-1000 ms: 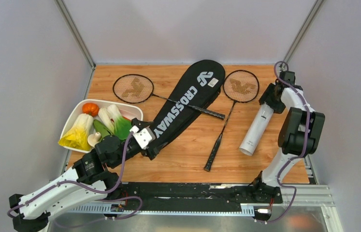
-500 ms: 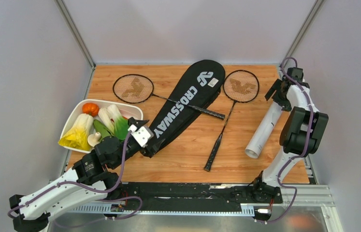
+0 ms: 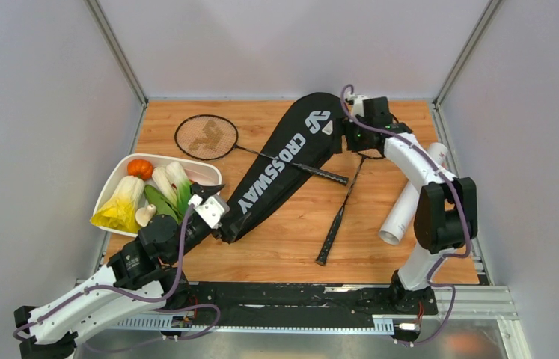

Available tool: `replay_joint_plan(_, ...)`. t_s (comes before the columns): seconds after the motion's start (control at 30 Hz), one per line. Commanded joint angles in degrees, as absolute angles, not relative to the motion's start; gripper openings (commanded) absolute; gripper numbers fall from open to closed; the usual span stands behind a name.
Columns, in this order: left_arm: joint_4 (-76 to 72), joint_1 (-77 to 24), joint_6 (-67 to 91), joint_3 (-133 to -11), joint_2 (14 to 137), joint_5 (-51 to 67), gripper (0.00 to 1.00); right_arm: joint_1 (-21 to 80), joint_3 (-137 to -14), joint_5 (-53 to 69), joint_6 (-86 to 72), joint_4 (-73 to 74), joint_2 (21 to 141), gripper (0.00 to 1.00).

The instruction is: Pack up the badminton gear

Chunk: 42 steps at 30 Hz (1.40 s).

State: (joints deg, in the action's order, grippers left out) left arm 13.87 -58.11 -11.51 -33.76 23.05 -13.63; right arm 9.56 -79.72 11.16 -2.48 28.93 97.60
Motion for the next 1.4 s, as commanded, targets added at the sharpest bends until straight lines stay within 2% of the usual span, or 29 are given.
replay_joint_plan(0.0, 12.08, -58.18, -8.95, -34.62, 23.32, -17.63, 1.0, 12.67, -79.19, 17.94, 5.88, 24.74, 102.94, 0.85)
replay_joint_plan(0.33, 18.33, -58.18, 2.04, -42.78, 30.1, -34.95, 1.0, 17.28, -80.84, 17.41, 13.14, 26.21, 111.72, 0.86)
replay_joint_plan(0.6, 24.65, -57.87, 18.29, -49.74, 33.59, -33.04, 0.99, 19.75, -79.69, 17.86, 13.91, 26.58, 113.79, 0.83)
replay_joint_plan(0.87, 31.97, -53.37, 29.64, -55.52, 41.44, -32.53, 0.93, 22.93, -77.27, 14.07, 10.95, 25.81, 113.01, 0.68)
replay_joint_plan(1.0, 34.4, -45.88, 35.52, -56.61, 47.24, -23.19, 0.88, 24.48, -74.55, 13.15, 10.27, 24.04, 112.11, 0.67)
replay_joint_plan(1.1, 34.05, -40.05, 39.07, -56.04, 50.26, -14.76, 0.81, 25.52, -73.28, 12.21, 9.7, 23.85, 111.89, 0.59)
replay_joint_plan(1.2, 30.43, -38.82, 42.35, -53.14, 51.0, -14.02, 0.8, 27.22, -71.52, 12.26, 9.32, 23.12, 110.27, 0.46)
replay_joint_plan(1.37, 24.25, -37.6, 47.06, -48.23, 50.86, -15.32, 0.8, 29.18, -67.98, 12.3, 5.37, 21.22, 105.12, 0.17)
